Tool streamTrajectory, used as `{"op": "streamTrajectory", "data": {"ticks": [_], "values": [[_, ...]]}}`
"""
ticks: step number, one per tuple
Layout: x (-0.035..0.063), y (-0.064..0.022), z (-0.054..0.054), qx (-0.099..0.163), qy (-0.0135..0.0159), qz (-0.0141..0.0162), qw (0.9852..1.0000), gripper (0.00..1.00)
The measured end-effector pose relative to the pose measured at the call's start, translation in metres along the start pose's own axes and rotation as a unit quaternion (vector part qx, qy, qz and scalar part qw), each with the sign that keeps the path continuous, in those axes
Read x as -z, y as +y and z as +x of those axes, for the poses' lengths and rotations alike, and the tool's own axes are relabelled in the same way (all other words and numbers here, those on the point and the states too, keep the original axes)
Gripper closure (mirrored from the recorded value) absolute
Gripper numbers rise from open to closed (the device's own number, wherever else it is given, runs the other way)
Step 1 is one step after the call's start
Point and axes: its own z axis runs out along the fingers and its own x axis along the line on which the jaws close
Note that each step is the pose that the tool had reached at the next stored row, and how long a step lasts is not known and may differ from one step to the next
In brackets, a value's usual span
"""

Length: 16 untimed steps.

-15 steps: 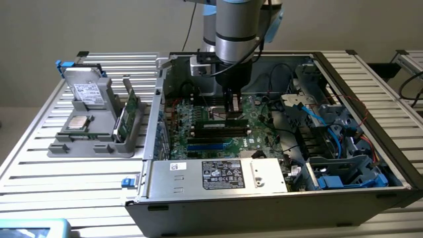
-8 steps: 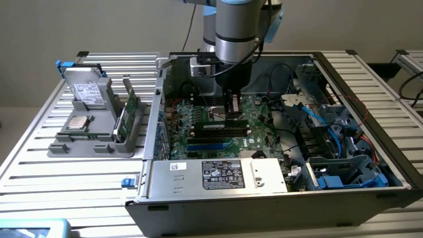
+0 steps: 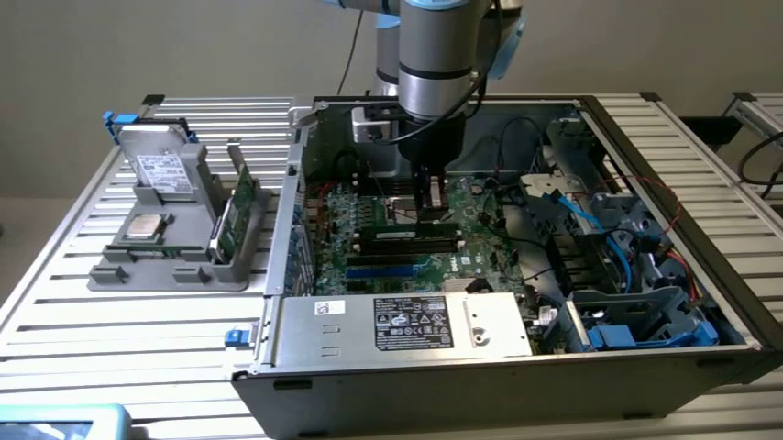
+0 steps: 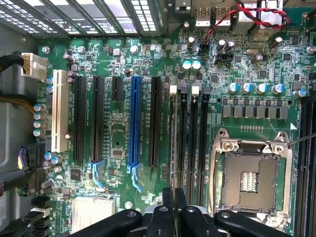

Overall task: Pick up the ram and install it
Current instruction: 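Insert the ram into the slot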

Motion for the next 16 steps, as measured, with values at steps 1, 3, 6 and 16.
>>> {"op": "streamTrajectory", "data": {"ticks": [1,3,6,16], "values": [[-0.0003,0.0,-0.0001,0.0,0.0003,-0.0001,1.0,0.87],[-0.0011,0.0,-0.0004,0.0,0.0006,-0.0005,1.0,0.87],[-0.0017,-0.0001,-0.001,-0.001,0.0006,-0.0015,1.0,0.87],[-0.0024,-0.0017,-0.0012,-0.003,0.0005,-0.003,1.0,0.87]]}}
